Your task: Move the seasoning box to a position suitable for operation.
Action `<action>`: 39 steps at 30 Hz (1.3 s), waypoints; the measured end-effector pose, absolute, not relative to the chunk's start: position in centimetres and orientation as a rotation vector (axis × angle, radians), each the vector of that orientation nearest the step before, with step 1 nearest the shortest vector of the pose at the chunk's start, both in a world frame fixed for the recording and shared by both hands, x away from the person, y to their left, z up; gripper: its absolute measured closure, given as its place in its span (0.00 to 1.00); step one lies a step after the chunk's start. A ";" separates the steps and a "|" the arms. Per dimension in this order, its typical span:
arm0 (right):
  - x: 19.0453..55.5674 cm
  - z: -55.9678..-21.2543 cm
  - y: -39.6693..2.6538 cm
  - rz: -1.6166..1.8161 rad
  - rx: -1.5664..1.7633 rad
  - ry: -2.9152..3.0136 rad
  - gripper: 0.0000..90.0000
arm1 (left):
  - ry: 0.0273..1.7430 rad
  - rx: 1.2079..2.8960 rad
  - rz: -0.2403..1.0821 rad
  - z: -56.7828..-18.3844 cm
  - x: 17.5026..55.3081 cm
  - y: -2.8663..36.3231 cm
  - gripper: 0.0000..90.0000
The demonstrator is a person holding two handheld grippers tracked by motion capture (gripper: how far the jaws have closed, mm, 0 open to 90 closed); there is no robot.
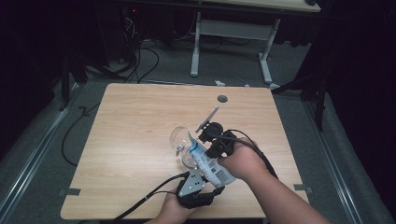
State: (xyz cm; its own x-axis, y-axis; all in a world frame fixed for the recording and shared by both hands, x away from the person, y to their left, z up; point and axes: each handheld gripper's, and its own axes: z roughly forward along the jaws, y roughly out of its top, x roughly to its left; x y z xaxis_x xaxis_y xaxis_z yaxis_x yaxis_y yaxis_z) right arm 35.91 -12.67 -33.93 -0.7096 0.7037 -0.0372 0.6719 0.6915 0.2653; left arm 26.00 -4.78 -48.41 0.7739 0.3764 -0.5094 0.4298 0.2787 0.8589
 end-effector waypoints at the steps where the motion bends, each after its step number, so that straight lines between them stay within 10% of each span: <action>1: 35.9 -33.9 -12.7 0.352 1.125 2.764 1.00 | 0.741 1.325 -0.042 -48.4 26.0 -4.8 0.61; 39: 35.9 -33.4 -12.4 0.340 1.092 2.771 1.00 | 0.736 1.300 -0.063 -47.9 25.9 -4.6 0.61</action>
